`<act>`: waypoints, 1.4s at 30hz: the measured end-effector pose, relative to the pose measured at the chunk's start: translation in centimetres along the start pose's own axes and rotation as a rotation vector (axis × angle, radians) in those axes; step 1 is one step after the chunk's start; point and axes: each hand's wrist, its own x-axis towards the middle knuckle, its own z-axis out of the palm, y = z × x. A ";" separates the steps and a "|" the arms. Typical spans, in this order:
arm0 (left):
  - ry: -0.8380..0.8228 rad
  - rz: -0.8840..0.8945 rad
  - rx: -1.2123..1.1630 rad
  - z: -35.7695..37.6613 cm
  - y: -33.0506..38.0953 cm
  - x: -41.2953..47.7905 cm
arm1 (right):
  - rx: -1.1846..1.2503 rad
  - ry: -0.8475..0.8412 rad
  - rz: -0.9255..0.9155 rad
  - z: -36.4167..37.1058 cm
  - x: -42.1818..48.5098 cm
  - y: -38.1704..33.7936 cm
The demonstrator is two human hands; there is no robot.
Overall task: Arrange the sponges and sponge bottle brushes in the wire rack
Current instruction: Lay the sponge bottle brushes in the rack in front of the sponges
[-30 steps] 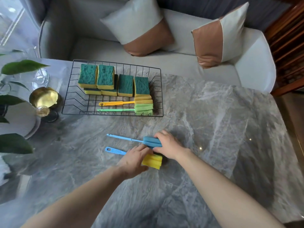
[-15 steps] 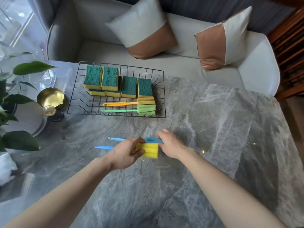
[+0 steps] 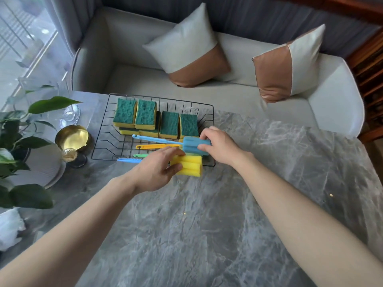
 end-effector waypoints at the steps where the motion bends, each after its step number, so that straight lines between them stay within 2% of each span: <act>1: 0.005 -0.012 0.008 -0.1 -0.2 0.6 | 0.005 -0.012 0.009 0.1 1.0 0.2; 8: -0.005 -0.121 0.019 0.6 -1.6 3.8 | -0.039 -0.148 0.020 1.1 5.2 2.1; 14: -0.037 -0.206 0.002 2.4 -2.4 6.1 | -0.001 -0.165 -0.012 1.5 6.3 3.2; 24: -0.020 -0.173 -0.100 4.9 -3.8 8.0 | 0.117 -0.177 -0.042 1.1 6.4 3.6; 28: -0.002 -0.175 -0.108 5.1 -4.8 7.4 | 0.065 -0.210 -0.101 1.0 6.0 4.0; 34: 0.016 -0.102 0.043 4.5 -5.4 6.9 | -0.057 -0.315 -0.178 0.5 5.3 4.7; 37: 0.041 -0.138 -0.049 4.5 -5.5 7.2 | -0.064 -0.319 -0.181 0.3 5.5 4.8; 42: -0.037 -0.203 0.019 5.4 -6.2 7.7 | -0.087 -0.306 -0.168 0.9 5.3 4.8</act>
